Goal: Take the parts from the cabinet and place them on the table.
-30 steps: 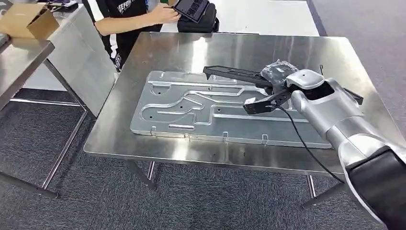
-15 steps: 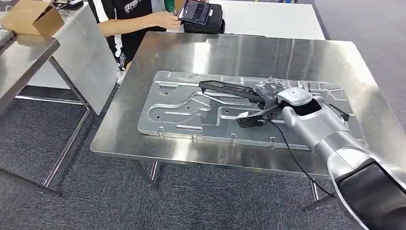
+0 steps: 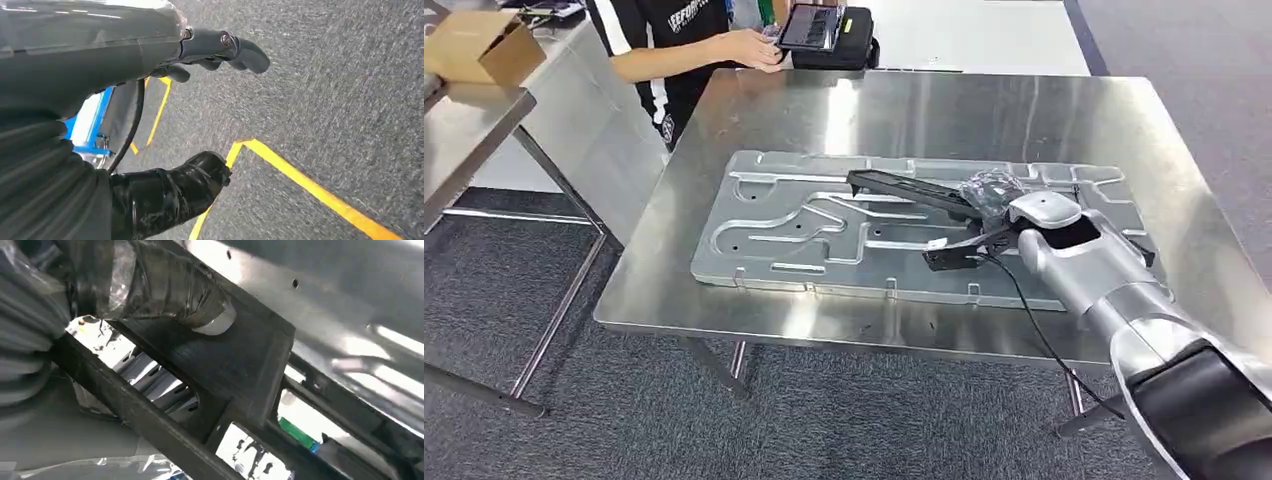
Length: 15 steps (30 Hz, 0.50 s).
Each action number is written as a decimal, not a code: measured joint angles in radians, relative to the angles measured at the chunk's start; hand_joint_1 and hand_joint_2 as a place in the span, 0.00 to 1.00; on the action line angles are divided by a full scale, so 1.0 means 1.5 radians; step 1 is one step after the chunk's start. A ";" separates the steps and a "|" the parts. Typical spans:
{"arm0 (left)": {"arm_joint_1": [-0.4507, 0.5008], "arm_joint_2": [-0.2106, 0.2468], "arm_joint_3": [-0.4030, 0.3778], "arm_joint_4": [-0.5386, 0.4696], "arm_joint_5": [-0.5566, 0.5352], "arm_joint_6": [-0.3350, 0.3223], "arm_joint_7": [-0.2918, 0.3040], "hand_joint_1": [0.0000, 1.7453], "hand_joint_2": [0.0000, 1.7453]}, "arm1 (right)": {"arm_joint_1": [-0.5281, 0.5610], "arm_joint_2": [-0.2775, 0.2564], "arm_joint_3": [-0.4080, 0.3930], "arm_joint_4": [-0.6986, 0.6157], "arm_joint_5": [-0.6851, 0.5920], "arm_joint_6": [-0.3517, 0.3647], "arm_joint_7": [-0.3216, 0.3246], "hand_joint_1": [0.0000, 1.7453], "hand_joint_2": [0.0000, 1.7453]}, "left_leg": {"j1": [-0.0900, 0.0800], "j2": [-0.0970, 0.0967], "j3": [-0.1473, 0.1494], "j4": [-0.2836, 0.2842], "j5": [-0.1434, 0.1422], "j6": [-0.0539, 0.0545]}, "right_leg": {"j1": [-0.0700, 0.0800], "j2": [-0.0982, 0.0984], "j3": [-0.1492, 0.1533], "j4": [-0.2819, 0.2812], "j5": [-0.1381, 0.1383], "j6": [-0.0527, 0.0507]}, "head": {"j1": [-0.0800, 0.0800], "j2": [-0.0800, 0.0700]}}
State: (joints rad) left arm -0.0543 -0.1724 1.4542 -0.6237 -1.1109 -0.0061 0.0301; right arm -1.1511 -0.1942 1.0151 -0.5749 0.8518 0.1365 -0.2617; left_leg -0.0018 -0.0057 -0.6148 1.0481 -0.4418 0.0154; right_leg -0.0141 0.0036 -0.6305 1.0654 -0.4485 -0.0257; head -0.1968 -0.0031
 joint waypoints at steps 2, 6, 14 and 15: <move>-0.001 0.001 0.000 0.001 0.001 0.000 -0.003 0.00 1.00 | 0.000 -0.001 -0.002 0.000 0.003 0.001 -0.002 1.00 1.00 | -0.005 0.000 0.002 -0.011 0.002 0.006 | -0.002 0.000 -0.003 -0.003 0.003 0.008 | 0.000 0.000; -0.001 0.004 0.000 0.003 0.004 0.000 -0.008 0.00 1.00 | 0.000 -0.007 -0.007 0.000 0.005 0.001 -0.007 1.00 1.00 | -0.001 0.003 0.025 -0.050 0.019 0.012 | 0.005 0.001 -0.006 0.008 -0.008 0.021 | 0.001 0.000; -0.002 0.004 0.001 0.017 0.017 -0.009 -0.016 0.00 1.00 | -0.004 -0.009 -0.007 -0.005 0.008 0.009 -0.008 1.00 1.00 | 0.003 0.001 0.016 -0.016 0.001 0.011 | -0.008 -0.003 -0.008 0.027 0.007 0.031 | 0.001 0.000; -0.001 0.004 0.001 0.018 0.018 -0.009 -0.016 0.00 1.00 | -0.005 -0.009 -0.007 -0.005 0.008 0.009 -0.008 1.00 1.00 | 0.003 0.001 0.013 -0.010 -0.003 0.008 | -0.007 -0.002 0.001 0.011 -0.009 0.029 | 0.001 0.000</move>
State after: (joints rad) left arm -0.0559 -0.1667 1.4561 -0.5966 -1.0845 -0.0198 0.0057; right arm -1.1584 -0.2071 1.0044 -0.5829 0.8640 0.1499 -0.2739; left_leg 0.0032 -0.0046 -0.5958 1.0329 -0.4467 0.0275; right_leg -0.0242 0.0001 -0.6292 1.0820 -0.4624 0.0180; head -0.1957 -0.0031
